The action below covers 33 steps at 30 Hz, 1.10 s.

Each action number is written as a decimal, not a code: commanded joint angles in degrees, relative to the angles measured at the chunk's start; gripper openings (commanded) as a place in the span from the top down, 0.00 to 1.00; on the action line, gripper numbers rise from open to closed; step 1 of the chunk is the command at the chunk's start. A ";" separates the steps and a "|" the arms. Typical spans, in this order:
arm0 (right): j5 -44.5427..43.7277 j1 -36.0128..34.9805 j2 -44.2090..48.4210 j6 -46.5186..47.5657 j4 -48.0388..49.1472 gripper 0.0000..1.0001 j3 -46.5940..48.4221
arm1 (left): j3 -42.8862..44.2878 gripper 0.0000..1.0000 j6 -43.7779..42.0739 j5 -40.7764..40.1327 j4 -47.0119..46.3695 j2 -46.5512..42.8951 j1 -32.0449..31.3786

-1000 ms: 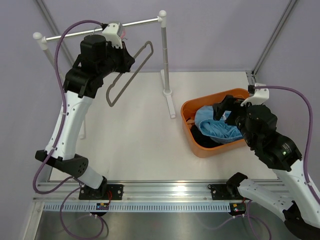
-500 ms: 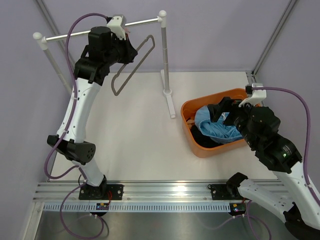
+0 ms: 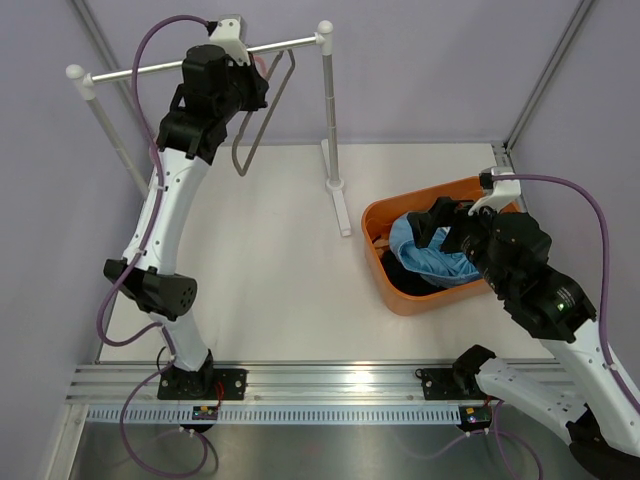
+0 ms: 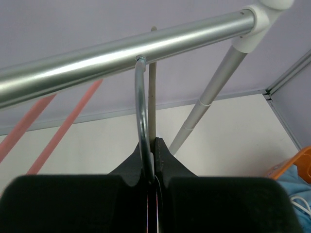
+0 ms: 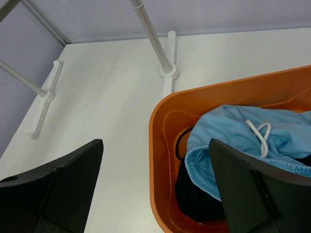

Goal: Remove the shorts from the hanger

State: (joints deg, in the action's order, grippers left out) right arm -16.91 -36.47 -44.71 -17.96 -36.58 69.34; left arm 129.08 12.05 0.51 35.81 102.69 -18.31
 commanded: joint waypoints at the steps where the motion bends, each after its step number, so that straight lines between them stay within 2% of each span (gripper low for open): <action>1: 1.53 0.26 -0.20 0.73 2.74 0.02 0.53 | 2.93 1.00 -0.19 -4.11 -6.28 1.80 0.29; 13: 1.61 0.26 -0.91 1.17 3.62 0.02 -0.96 | 7.59 1.00 -1.33 -7.11 -10.32 7.52 1.17; 33: 3.37 0.26 -1.87 -0.24 4.50 0.02 -2.63 | 4.17 1.00 -3.18 -5.70 -8.83 9.72 3.10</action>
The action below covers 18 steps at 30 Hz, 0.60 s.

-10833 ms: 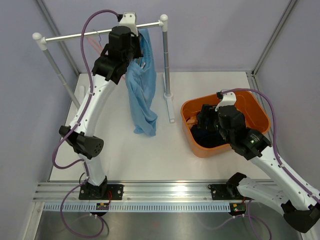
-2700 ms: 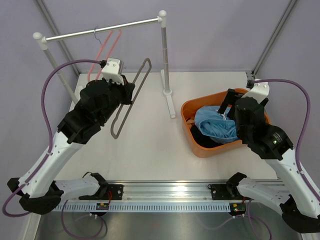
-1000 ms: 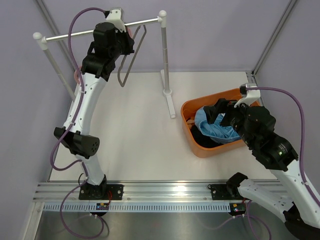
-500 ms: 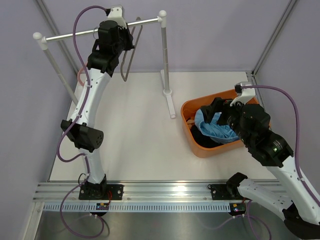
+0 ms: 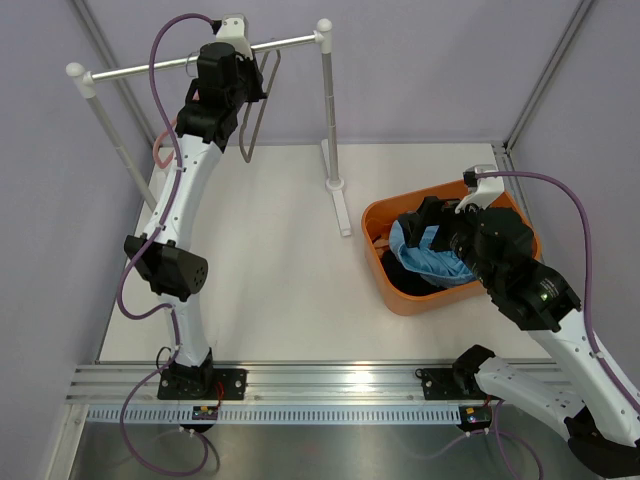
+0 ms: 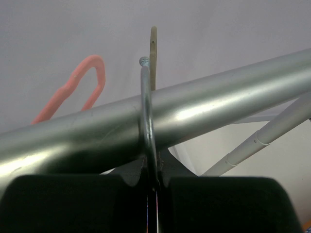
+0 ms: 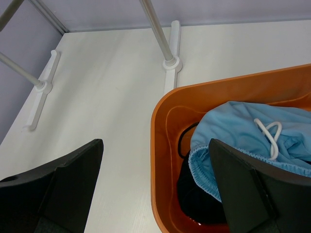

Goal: Remove the shorts from the hanger

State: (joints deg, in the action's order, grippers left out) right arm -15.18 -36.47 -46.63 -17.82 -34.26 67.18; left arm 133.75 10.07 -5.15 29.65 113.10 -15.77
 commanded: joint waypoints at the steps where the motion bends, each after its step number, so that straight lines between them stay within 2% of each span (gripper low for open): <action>1: 1.64 0.26 0.22 -0.46 2.18 0.02 -0.73 | -0.95 1.00 -1.19 0.05 -2.75 -0.86 0.56; 12: 2.00 0.26 1.37 -0.98 2.36 0.02 -2.14 | -8.06 1.00 -1.19 0.31 -3.54 -3.67 0.48; 18: 2.17 0.26 1.54 -1.07 2.09 0.02 -2.23 | -9.92 0.91 -1.19 0.49 -5.21 -5.96 0.56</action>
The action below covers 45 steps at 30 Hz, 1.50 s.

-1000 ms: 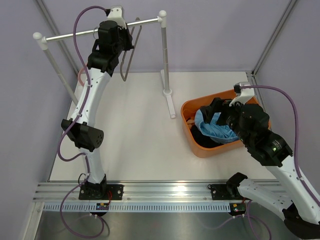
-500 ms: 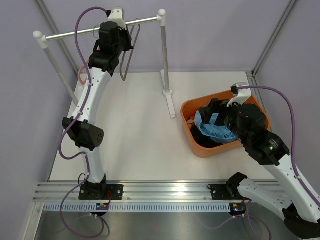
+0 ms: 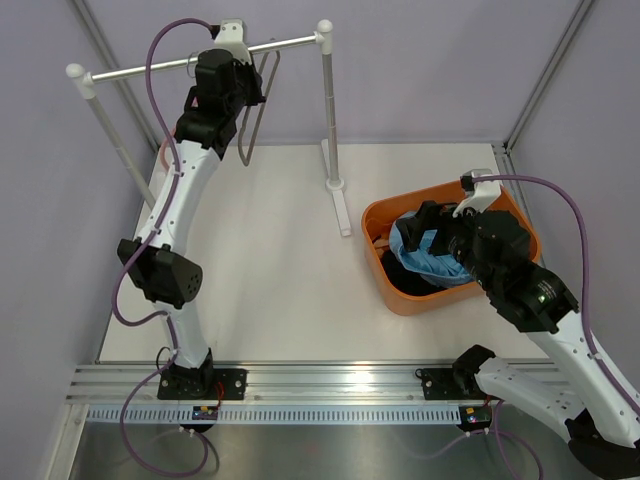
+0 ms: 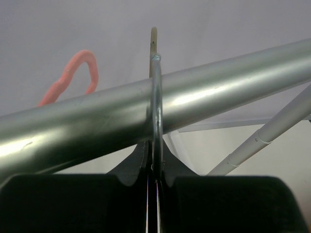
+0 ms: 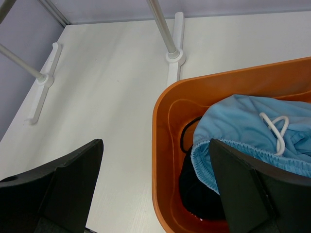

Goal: Remove the shorts from the hanger

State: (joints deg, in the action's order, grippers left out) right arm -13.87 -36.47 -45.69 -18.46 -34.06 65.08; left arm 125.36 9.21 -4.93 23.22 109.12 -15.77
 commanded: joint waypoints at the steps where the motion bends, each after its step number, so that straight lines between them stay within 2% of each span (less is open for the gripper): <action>1: 0.86 0.17 0.78 -0.44 1.90 0.02 -0.13 | -1.52 0.90 -0.34 0.27 1.21 -2.16 0.48; 8: 0.95 0.26 0.60 -0.26 1.81 0.02 -0.13 | -1.52 0.86 -0.77 0.62 1.03 -4.62 0.48; 21: 0.95 0.26 -0.45 -0.61 2.07 0.02 0.13 | -3.98 0.64 -2.44 0.71 0.59 -10.94 0.48; 28: 1.39 0.26 -0.54 -1.49 2.42 0.01 0.05 | -4.07 0.63 -2.88 0.45 2.17 -14.19 0.48; 34: 1.48 0.34 -0.19 -2.55 2.25 0.01 0.22 | -7.41 0.62 -0.78 3.43 2.53 -19.55 0.21; 39: 0.69 0.26 0.60 -3.95 2.51 0.01 -0.65 | -9.69 0.61 -0.86 6.16 7.34 -24.56 -4.87; 42: 0.42 0.26 1.22 -5.09 2.25 0.01 -0.83 | -11.53 0.55 -1.74 5.19 10.86 -28.69 -9.71; 45: 1.82 0.26 2.79 -6.06 2.77 0.01 -1.44 | -19.68 0.51 -1.83 4.50 12.80 -34.31 -15.15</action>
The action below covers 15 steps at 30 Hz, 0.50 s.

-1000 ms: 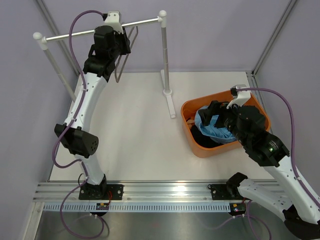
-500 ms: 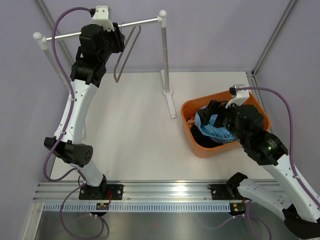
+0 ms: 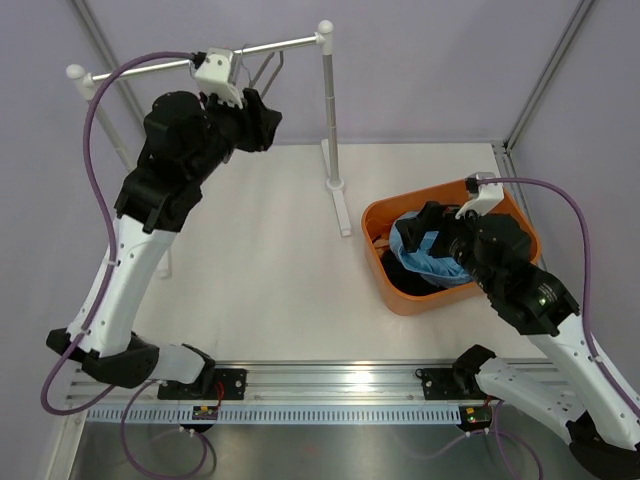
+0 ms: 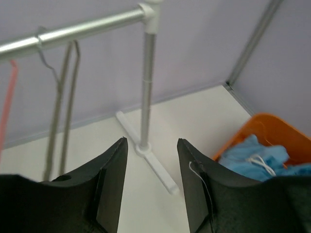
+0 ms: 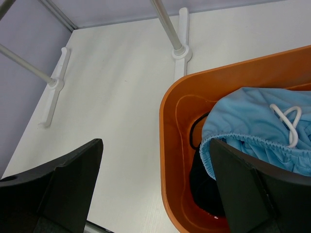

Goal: Remove the shorts from the hanger

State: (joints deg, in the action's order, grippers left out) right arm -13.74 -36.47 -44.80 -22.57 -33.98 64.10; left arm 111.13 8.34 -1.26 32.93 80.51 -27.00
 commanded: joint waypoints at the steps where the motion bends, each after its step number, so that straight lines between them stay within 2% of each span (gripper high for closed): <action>1: 2.13 0.26 2.25 -2.30 2.77 0.00 -0.64 | -7.75 0.49 -1.04 -0.57 3.46 -7.28 -5.50; 3: 2.84 0.26 3.57 -3.01 2.69 0.01 -0.99 | -12.58 0.46 -0.69 -1.99 3.55 -12.20 -9.46; 6: 3.01 0.26 4.71 -3.71 0.76 0.01 -0.47 | -26.00 0.41 0.19 -1.64 2.32 -20.54 -13.32; 7: 2.93 0.26 5.07 -3.71 0.49 0.01 -0.46 | -26.05 0.41 0.19 -1.56 2.14 -20.57 -13.86; 11: 2.93 0.26 7.18 -4.41 0.40 0.01 -1.69 | -38.41 0.40 0.01 -0.68 1.35 -26.45 -16.32; 15: 2.49 0.26 8.32 -5.38 0.32 0.00 -3.10 | -45.90 0.38 -0.25 -0.94 -1.02 -31.10 -16.94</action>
State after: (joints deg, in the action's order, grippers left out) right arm -12.25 -36.47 -36.64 -26.30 -34.13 62.15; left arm 68.77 8.21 -1.96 35.90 51.94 -43.55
